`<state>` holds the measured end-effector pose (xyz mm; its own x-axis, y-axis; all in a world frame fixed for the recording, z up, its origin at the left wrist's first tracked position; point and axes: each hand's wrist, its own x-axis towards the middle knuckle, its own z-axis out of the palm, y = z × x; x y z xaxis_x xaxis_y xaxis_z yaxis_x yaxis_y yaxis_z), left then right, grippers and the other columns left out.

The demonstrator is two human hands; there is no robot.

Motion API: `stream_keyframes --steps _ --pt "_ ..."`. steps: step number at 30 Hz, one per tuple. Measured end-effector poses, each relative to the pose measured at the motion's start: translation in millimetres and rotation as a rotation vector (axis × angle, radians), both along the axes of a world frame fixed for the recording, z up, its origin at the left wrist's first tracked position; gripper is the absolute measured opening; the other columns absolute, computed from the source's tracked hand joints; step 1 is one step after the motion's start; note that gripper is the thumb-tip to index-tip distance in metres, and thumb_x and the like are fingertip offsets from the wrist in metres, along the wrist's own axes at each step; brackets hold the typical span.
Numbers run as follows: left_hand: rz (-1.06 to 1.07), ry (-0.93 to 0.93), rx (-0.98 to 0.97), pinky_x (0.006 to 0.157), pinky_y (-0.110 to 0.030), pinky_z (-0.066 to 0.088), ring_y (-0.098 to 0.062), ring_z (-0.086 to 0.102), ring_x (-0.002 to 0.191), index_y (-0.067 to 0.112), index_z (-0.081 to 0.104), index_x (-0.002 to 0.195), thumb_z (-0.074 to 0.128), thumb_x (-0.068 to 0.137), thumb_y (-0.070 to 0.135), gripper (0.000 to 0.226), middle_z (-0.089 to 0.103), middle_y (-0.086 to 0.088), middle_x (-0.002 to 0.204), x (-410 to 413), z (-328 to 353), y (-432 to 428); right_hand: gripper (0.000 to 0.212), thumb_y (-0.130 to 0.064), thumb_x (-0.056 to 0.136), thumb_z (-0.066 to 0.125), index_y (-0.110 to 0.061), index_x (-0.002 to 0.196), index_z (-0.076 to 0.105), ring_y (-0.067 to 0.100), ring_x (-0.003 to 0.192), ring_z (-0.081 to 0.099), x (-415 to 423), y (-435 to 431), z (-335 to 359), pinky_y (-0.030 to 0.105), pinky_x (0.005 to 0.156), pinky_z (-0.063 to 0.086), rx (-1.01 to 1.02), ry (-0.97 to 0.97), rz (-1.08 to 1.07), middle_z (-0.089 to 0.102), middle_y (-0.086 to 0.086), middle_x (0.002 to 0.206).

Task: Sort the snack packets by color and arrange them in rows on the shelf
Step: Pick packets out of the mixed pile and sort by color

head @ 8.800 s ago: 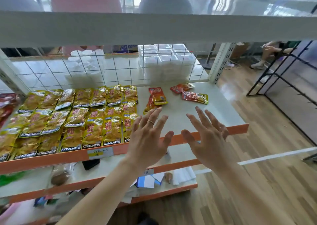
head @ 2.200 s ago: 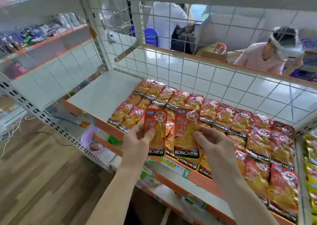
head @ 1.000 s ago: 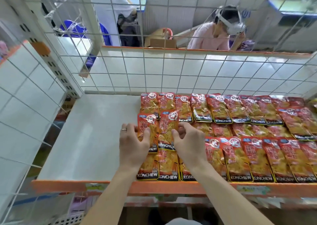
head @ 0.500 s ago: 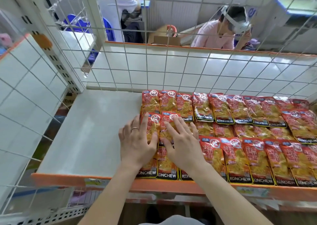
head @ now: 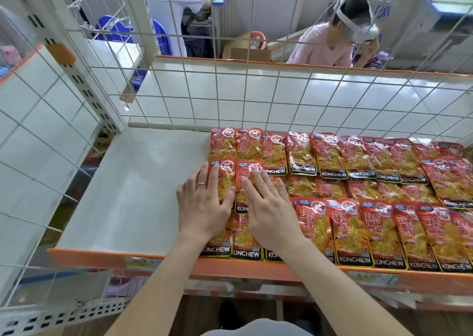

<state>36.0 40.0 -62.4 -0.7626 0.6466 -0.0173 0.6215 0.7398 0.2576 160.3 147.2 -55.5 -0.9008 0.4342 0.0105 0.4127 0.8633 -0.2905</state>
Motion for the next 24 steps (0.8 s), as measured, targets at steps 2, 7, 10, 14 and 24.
stream_keyframes --steps 2,7,10,14,24 --pt "0.003 0.001 0.005 0.119 -0.044 0.011 -0.017 0.013 0.151 0.029 0.018 0.159 0.0 0.084 0.07 0.087 0.017 0.003 0.167 1 -1 -1 0.06 -0.033 0.101 0.024 -0.027 0.159 0.01 0.016 0.153 -0.011 1 0 0 0.043 0.125 -0.006 0.0 -0.015 -0.001 -0.004 0.001 0.167" --pt "0.009 0.0 0.017 0.119 -0.044 0.011 -0.018 0.013 0.151 0.03 0.017 0.159 0.001 0.085 0.07 0.085 0.017 0.003 0.167 0 -2 0 0.06 -0.036 0.102 0.022 -0.027 0.159 0.006 0.017 0.153 -0.013 1 -1 0 0.04 0.124 -0.009 0.023 -0.031 -0.011 -0.007 0.0 0.166" --pt "0.006 0.002 0.026 0.119 -0.045 0.012 -0.018 0.015 0.151 0.029 0.018 0.158 0.002 0.085 0.07 0.085 0.018 0.003 0.167 1 -2 -1 0.059 -0.039 0.102 0.015 -0.027 0.159 0.009 0.016 0.153 -0.01 1 -1 0 0.043 0.125 -0.003 0.0 -0.024 -0.014 -0.004 0.0 0.167" --pt "0.018 -0.05 0.098 0.12 -0.046 0.012 -0.019 0.015 0.151 0.028 0.019 0.158 0.007 0.087 0.07 0.084 0.018 0.003 0.167 -1 0 -3 0.066 -0.054 0.098 0.01 -0.029 0.159 0.011 0.012 0.153 -0.011 2 -1 7 0.043 0.125 -0.003 -0.084 0.015 -0.027 -0.003 -0.005 0.167" --pt "-0.128 -0.013 0.307 0.118 -0.048 0.021 -0.021 0.017 0.148 0.024 0.03 0.155 0.032 0.098 0.057 0.066 0.021 0.004 0.165 18 27 1 0.07 -0.065 0.098 0.02 -0.033 0.159 0.013 0.012 0.153 -0.011 32 14 40 0.041 0.123 -0.008 -0.059 0.071 -0.086 -0.002 -0.008 0.167"
